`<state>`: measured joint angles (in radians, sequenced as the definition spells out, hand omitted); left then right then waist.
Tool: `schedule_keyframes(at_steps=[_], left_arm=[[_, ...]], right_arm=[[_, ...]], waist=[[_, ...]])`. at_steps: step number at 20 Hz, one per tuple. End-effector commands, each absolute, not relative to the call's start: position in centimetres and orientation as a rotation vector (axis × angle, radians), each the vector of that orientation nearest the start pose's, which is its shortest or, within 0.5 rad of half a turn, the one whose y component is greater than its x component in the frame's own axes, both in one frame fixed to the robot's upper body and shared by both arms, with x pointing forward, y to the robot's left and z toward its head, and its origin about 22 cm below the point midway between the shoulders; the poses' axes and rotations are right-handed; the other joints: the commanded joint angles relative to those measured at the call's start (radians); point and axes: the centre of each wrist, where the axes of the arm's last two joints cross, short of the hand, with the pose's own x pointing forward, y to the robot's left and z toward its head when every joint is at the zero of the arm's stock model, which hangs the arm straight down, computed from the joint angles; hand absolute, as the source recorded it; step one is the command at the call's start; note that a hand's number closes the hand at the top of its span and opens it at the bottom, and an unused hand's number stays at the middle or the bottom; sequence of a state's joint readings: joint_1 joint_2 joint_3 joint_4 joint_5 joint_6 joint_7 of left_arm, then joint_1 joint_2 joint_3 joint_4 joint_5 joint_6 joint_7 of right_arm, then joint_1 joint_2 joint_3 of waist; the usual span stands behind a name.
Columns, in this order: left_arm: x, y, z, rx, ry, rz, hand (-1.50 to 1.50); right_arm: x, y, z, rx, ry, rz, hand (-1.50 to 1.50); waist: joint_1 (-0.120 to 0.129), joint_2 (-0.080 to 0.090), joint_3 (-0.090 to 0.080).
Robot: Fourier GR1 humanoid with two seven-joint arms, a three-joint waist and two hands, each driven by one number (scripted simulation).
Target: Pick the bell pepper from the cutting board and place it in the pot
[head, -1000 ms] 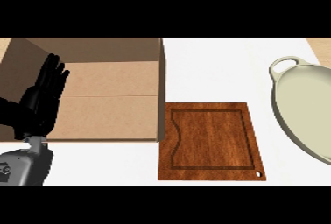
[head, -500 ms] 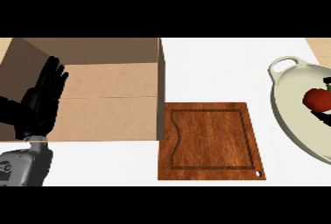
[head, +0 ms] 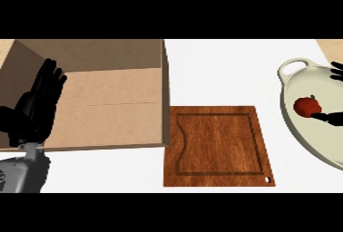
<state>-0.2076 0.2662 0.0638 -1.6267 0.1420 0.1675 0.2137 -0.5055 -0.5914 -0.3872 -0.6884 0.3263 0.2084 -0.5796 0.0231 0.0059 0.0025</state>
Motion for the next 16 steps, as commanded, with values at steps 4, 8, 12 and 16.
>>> schedule_keyframes(at_steps=[4,8,12,16], left_arm=[[28.7,28.5,7.9,0.189,-1.606,0.057,0.00],[28.8,27.2,8.2,0.185,-1.621,0.051,0.00],[28.2,27.0,7.3,0.185,-1.629,0.063,0.00],[28.2,26.1,8.4,0.190,-1.634,0.050,0.00]], right_arm=[[31.3,-50.4,7.0,-0.323,-1.811,0.186,-1.50],[29.4,-53.6,7.8,-0.351,-1.795,0.123,-1.50],[26.7,-56.9,10.0,-0.318,-1.797,0.102,-1.50],[24.0,-59.2,11.6,-0.300,-1.802,0.100,-1.50]], waist=[[-0.012,0.000,-0.001],[0.001,0.004,0.001],[0.002,0.005,0.001],[-0.001,0.004,0.003]])
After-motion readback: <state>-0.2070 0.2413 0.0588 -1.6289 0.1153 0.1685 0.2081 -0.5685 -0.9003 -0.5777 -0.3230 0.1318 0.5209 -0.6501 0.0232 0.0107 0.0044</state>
